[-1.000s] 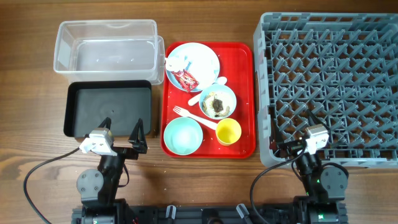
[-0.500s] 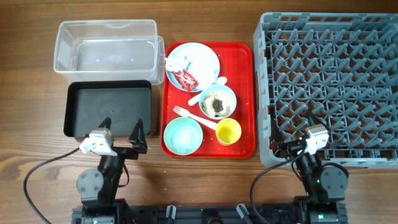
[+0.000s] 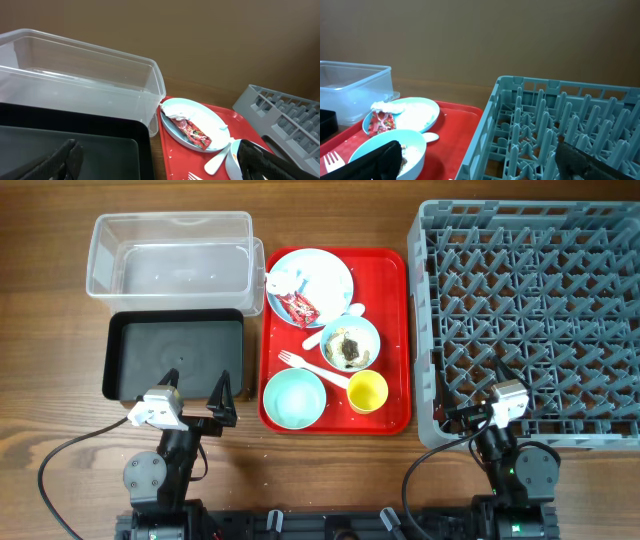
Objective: Sort waste into correct bins and load items into the dishwasher rack
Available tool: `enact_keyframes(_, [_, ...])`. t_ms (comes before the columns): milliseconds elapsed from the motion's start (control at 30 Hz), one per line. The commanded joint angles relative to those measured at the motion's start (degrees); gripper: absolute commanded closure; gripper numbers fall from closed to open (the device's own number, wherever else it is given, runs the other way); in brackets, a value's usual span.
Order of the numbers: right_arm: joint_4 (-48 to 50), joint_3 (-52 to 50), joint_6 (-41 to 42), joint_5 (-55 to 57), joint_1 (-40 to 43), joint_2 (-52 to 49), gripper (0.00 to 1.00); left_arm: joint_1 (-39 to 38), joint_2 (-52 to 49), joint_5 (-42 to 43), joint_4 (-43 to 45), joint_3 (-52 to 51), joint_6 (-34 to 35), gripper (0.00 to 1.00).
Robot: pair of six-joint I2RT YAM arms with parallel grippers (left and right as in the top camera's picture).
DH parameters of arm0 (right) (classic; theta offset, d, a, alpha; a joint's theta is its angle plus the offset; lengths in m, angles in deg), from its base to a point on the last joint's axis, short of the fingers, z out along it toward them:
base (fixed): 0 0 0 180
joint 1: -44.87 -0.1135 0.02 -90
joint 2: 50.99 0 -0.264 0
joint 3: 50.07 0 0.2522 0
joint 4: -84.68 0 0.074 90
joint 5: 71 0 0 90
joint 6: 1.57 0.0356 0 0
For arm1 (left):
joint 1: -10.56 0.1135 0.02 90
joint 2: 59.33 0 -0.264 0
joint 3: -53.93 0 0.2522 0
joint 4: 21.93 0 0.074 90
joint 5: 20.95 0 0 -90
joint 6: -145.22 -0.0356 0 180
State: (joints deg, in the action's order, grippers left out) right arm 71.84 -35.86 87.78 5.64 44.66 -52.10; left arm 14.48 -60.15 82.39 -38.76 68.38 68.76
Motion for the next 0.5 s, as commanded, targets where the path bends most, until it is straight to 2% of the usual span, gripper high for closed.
enact_keyframes(0, [0.24, -0.09, 0.79, -0.72, 0.28, 0.28, 0.0, -0.04, 0.66, -0.31, -0.15, -0.37, -1.16, 0.0])
enact_keyframes(467, [0.24, -0.09, 0.79, -0.72, 0.28, 0.28, 0.0, -0.04, 0.66, -0.31, -0.15, -0.37, -1.16, 0.0])
